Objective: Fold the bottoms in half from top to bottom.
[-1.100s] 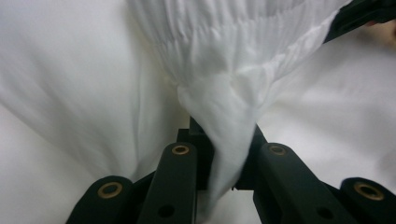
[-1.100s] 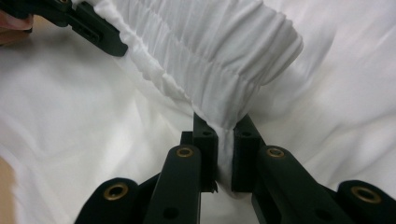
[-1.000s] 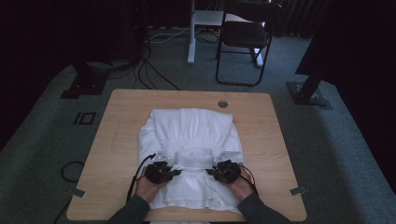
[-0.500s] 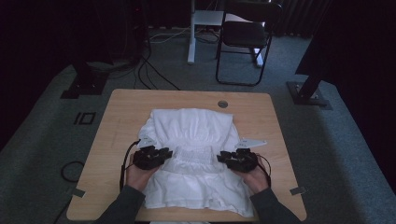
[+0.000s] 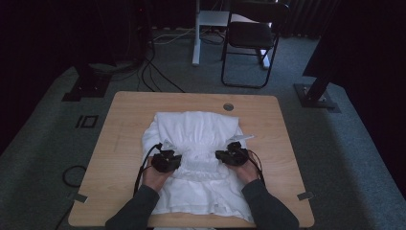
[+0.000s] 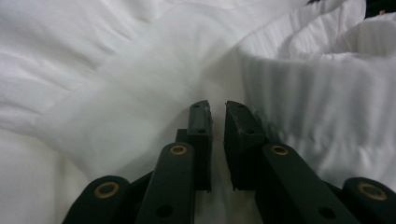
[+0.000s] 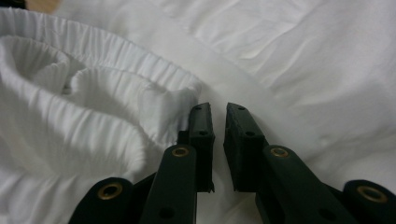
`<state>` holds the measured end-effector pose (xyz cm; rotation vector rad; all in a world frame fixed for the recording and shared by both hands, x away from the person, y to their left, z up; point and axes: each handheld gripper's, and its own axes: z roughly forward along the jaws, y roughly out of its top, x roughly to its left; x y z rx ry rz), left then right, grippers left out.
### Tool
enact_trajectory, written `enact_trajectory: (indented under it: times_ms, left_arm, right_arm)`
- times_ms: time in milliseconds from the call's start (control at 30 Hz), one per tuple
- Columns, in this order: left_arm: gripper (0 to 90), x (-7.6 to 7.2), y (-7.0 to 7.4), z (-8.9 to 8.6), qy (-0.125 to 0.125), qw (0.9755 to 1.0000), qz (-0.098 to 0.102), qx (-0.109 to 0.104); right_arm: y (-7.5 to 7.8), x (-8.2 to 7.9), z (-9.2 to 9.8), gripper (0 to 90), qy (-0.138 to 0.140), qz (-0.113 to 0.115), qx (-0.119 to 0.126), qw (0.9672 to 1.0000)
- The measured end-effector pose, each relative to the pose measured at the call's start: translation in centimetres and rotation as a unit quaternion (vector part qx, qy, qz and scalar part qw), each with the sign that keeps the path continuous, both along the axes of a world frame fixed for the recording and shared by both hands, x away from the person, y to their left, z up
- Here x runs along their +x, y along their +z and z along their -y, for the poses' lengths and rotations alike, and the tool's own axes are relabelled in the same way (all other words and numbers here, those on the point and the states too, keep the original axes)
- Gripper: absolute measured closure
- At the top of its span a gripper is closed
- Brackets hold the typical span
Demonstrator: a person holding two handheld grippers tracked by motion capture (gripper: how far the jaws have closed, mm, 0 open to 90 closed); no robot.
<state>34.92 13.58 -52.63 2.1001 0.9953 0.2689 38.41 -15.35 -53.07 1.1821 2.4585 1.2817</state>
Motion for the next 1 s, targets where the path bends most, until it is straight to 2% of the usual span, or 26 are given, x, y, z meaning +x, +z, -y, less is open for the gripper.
enact_trajectory:
  times_ms: [67, 133, 300, 433, 533, 767, 900, 1000]
  left_arm:
    - [78.9, -0.9, 0.1, -0.1, -0.01, 0.9999, 0.004, -0.009]
    - [78.3, -1.8, -0.1, -0.2, -0.025, 0.9995, -0.001, -0.018]
    - [76.9, -3.6, -1.1, 0.0, -0.048, 0.9983, -0.017, -0.029]
    - [76.5, -4.5, -1.2, -0.2, -0.055, 0.9976, -0.02, -0.036]
    - [76.3, -4.7, -1.4, -0.4, -0.056, 0.9974, -0.023, -0.039]
    - [75.1, -5.2, -1.9, -0.5, -0.053, 0.9977, -0.025, -0.034]
    - [74.5, -5.7, -2.3, -0.8, -0.045, 0.9977, -0.031, -0.039]
    - [74.7, -6.1, -2.9, -0.9, -0.036, 0.9976, -0.038, -0.046]
  right_arm:
    - [0.5, -1.3, 0.5, 78.8, 0.019, 0.01, 0.006, 0.9998]
    - [0.7, -2.2, 0.9, 77.6, 0.031, 0.014, 0.009, 0.9994]
    - [1.6, -3.4, 1.4, 73.7, 0.03, 0.036, 0.012, 0.9988]
    - [2.5, -3.7, 0.7, 70.2, 0.032, 0.054, 0.013, 0.998]
    - [2.7, -4.4, -0.3, 69.6, 0.051, 0.059, 0.011, 0.9969]
    - [1.2, -7.1, -1.8, 70.4, 0.084, 0.044, -0.007, 0.9955]
    - [0.0, -8.7, -1.6, 71.1, 0.082, 0.034, -0.022, 0.9958]
    - [-0.8, -9.0, -1.2, 74.2, 0.075, 0.016, -0.024, 0.9968]
